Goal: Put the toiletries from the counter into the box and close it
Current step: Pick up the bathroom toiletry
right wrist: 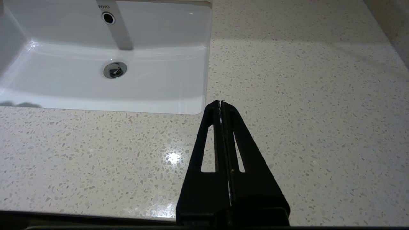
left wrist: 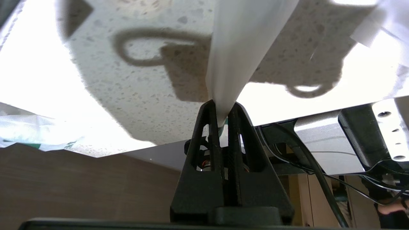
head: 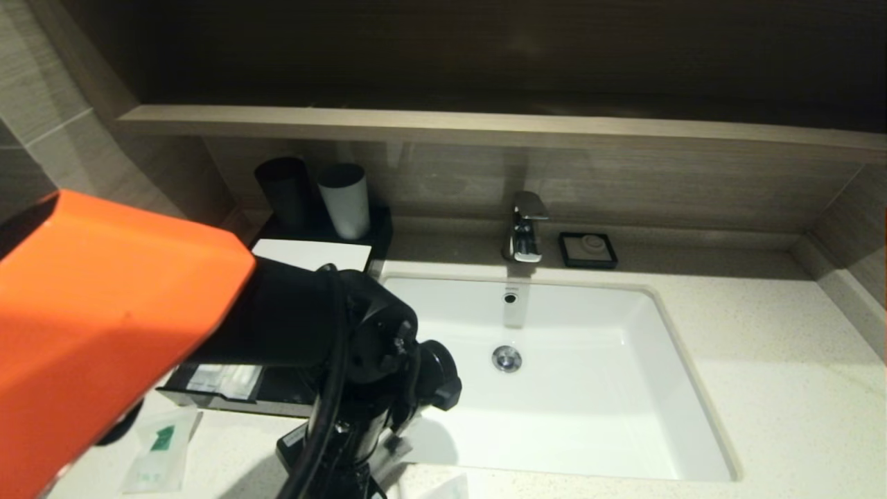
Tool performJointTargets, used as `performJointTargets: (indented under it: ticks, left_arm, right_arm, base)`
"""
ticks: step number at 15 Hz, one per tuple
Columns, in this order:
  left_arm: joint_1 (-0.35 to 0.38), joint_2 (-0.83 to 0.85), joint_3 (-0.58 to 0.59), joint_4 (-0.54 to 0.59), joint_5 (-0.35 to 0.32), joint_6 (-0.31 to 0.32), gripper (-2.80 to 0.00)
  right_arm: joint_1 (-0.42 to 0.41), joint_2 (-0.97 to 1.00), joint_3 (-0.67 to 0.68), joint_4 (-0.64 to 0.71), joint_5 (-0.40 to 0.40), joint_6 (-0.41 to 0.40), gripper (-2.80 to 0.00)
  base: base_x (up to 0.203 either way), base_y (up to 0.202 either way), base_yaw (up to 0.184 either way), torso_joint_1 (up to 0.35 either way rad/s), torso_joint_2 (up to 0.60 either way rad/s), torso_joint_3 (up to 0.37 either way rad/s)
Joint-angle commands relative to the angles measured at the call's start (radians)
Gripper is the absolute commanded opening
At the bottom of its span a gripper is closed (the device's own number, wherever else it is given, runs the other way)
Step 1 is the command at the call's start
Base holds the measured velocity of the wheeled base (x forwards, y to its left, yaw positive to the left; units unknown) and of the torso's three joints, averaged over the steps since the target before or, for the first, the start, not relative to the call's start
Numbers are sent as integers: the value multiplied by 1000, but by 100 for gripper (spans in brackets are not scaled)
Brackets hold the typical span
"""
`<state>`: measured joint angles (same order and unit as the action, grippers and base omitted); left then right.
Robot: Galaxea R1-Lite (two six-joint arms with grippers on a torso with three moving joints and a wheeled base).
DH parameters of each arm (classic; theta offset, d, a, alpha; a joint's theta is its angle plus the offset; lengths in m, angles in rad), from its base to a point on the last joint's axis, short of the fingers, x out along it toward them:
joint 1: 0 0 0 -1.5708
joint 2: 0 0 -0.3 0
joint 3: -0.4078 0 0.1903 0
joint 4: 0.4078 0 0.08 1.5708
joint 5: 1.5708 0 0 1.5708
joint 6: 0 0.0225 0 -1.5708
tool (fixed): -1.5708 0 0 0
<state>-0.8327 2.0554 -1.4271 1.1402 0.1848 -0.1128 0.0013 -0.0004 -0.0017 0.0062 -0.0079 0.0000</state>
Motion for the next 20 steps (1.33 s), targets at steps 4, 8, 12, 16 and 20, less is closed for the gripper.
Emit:
performJointTargets:
  ticks: [4,8,12,16,20]
  left_arm:
    - [0,-103,-24,19,9,-2,-280]
    - [1,-136,-23,35,12,-2,-280]
    - [3,-183,-1,55,12,-4,-280]
    - [3,-240,26,67,15,-25,-280]
    - [6,-297,31,102,16,-53,-280]
  right_arm:
    - [0,0,0,0,0,0,-280]
    - [0,0,0,0,0,0,-280]
    - [0,0,0,0,0,0,-280]
    - [0,0,0,0,0,0,-280]
    - [0,0,0,0,0,0,-280]
  base:
    - [0,0,0,0,0,0]
    - [0,0,0,0,0,0]
    - [0,0,0,0,0,0]
    - [0,0,0,0,0,0]
    - [0,0,0,0,0,0]
